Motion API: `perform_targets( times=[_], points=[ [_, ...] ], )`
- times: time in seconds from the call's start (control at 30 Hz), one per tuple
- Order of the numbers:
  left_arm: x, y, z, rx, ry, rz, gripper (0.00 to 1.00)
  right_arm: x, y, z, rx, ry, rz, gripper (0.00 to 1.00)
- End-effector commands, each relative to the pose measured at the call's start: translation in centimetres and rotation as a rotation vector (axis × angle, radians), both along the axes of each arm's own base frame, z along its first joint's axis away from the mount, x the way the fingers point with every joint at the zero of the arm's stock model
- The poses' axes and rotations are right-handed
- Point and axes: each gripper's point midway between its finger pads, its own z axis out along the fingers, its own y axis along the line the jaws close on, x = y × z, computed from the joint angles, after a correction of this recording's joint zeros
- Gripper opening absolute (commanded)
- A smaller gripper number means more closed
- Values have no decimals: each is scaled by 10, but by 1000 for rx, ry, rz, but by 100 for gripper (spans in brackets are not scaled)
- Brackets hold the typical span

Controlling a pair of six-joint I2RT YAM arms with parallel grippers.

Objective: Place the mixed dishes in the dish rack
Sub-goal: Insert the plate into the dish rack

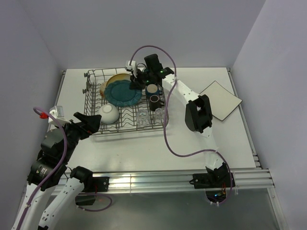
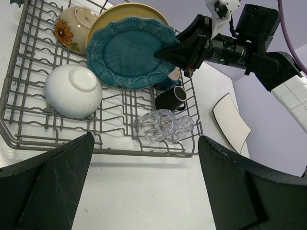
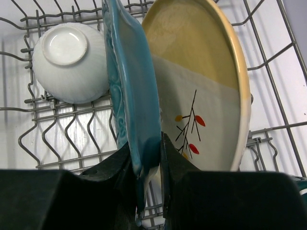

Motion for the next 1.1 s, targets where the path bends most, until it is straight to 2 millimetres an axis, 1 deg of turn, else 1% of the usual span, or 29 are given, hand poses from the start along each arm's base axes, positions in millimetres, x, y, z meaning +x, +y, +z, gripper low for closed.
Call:
perform_targets(
  times=[0.0,0.33,0.6,0.8,0.97,1.07],
  points=[
    [0,-1,11,-27,-38,-1,97,23,-1,54,99,-133,-15,0],
    [2,-2,10,-23,-37,-6,97,20,-2,65,133,-106,-22,0],
    [-1,-2,7,-35,-35,-4,97,20,2,61,150,-69,-22,0],
    [-1,-1,8,-34,-34,-1,97,17,6,64,172,-42,-14,0],
    [0,-1,7,-35,-32,-2,97,16,4,63,161,-72,4,0],
    [0,-1,5,-33,-28,-1,97,16,4,67,171,-64,-1,0]
  ],
)
